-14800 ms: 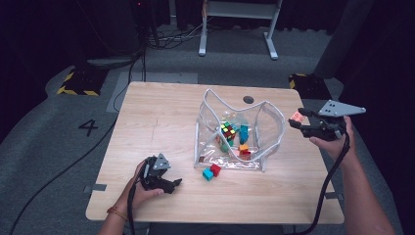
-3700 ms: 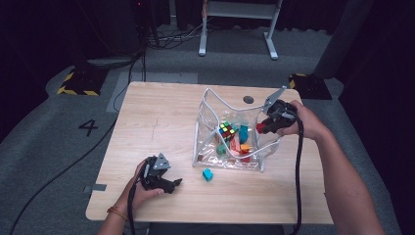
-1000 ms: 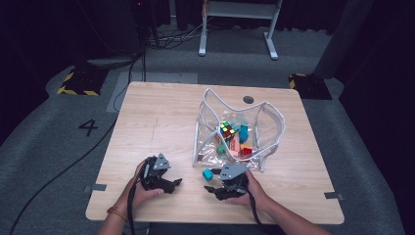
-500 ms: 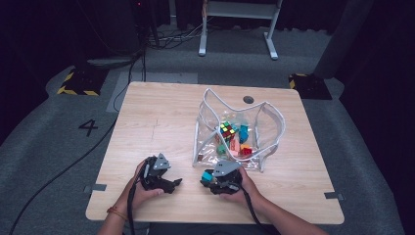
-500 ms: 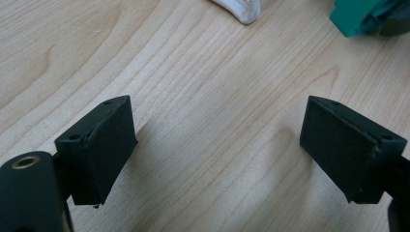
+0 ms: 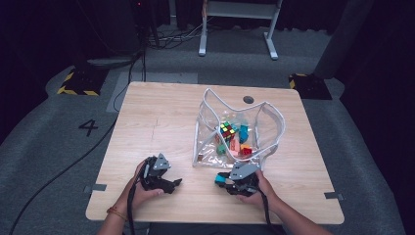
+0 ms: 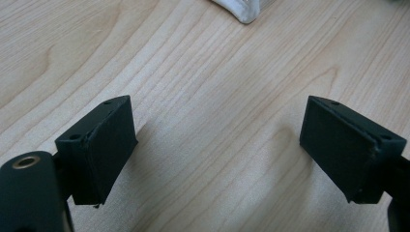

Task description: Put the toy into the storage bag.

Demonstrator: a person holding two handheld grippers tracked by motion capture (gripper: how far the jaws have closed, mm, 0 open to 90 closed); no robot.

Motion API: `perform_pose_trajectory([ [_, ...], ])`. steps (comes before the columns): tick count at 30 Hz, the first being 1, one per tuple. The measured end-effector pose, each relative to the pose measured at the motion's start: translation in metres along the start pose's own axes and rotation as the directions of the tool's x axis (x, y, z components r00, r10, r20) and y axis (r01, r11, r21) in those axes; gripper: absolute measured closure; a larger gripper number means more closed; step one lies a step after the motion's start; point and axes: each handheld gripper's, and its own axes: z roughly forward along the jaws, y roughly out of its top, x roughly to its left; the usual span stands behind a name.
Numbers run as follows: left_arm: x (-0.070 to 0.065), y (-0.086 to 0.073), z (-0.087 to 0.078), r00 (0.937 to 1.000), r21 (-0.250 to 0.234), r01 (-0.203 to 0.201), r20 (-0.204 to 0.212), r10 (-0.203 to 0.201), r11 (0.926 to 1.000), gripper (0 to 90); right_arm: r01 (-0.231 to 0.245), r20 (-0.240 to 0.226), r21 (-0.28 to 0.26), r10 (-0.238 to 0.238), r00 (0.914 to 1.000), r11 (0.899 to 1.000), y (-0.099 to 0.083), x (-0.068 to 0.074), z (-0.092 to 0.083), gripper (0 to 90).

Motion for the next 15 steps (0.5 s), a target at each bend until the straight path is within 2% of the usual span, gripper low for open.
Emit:
perform_pose_trajectory([
  [1,0.0,0.0,0.0,1.0,0.0,0.0,0.0,0.0,1.0,12.8,0.007,0.0,-0.002,-0.007,1.0,1.0,-0.001,-0.002,-0.002,67.8],
  [3,0.0,0.0,0.0,1.0,0.0,0.0,0.0,0.0,1.0,12.9,-0.01,0.006,-0.007,0.01,0.9999,1.0,-0.004,-0.003,-0.008,67.8],
  [4,0.0,0.0,0.0,1.0,-0.001,0.0,0.0,0.0,1.0,12.8,-0.045,0.019,0.012,0.044,0.9988,0.999,-0.006,-0.002,-0.012,67.8],
  [8,0.0,0.0,0.0,1.0,0.0,-0.001,0.001,0.001,1.0,12.8,-0.04,0.025,0.016,0.04,0.9989,0.999,-0.013,-0.004,-0.02,67.8],
  [9,0.0,0.0,0.0,1.0,-0.001,0.0,0.001,0.0,1.0,12.8,-0.004,0.023,0.003,0.004,0.9997,1.0,-0.015,-0.007,-0.022,67.8],
  [11,0.0,0.0,0.0,1.0,0.0,0.0,0.001,0.0,1.0,12.8,-0.013,0.03,0.005,0.012,0.9995,1.0,-0.019,-0.009,-0.027,67.9],
  [12,0.0,0.0,0.0,1.0,0.0,-0.001,0.001,0.001,1.0,12.9,-0.048,0.034,0.015,0.047,0.9983,0.999,-0.022,-0.01,-0.031,67.9],
  [15,0.0,0.0,0.0,1.0,-0.001,-0.001,0.001,0.001,1.0,12.8,-0.032,0.048,0.004,0.032,0.9983,0.999,-0.028,-0.017,-0.04,67.8],
])
